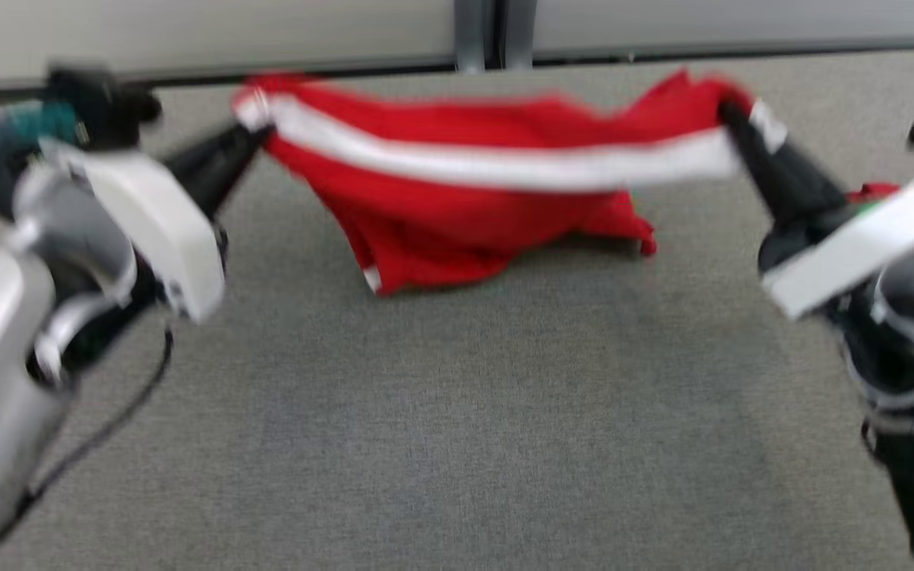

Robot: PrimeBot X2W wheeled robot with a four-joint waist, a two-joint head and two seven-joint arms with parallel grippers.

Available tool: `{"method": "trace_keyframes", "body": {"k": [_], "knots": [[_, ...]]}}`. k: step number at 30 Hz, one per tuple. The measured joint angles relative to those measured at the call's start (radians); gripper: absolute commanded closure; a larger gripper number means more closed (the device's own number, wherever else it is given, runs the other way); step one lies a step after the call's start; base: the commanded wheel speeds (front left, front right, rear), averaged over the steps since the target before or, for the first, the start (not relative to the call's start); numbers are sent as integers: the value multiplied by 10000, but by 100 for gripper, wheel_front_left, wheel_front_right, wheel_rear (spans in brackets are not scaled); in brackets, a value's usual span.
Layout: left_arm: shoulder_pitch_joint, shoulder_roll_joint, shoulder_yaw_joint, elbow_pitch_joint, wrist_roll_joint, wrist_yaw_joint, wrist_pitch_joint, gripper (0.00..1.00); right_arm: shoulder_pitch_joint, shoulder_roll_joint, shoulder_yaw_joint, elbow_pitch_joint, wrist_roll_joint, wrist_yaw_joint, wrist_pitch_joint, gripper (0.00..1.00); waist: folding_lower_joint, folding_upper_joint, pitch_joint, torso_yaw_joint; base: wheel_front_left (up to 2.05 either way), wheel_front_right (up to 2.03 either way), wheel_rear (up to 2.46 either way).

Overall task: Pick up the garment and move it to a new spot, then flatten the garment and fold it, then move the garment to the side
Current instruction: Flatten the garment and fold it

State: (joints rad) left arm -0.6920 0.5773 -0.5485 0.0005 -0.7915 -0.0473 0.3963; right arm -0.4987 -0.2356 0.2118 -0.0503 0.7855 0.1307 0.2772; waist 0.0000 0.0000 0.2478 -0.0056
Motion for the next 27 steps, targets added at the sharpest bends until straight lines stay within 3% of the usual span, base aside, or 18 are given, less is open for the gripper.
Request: {"method": "trace_keyframes", "body": {"k": [5,13,21,27], "knots": [[-3125,-454,-107,1753,395,-529,430,100,-3009,-228,219,1319,523,0,280,100,0,0,1194,-64,0,0,0],[-7047,-1277,-462,4612,683,-817,-301,100,-7292,-679,945,3638,922,0,-349,100,-1,0,2783,-132,0,0,0],[-9219,-1609,-1338,6792,355,-834,-1622,100,-10150,-817,1747,5436,1488,2,-1810,100,0,0,3036,-147,0,0,0],[-9446,-1657,-2188,7430,-109,-834,-2084,100,-10495,-815,2640,5835,1747,2,-2178,100,0,0,2985,-127,0,0,0]]}}
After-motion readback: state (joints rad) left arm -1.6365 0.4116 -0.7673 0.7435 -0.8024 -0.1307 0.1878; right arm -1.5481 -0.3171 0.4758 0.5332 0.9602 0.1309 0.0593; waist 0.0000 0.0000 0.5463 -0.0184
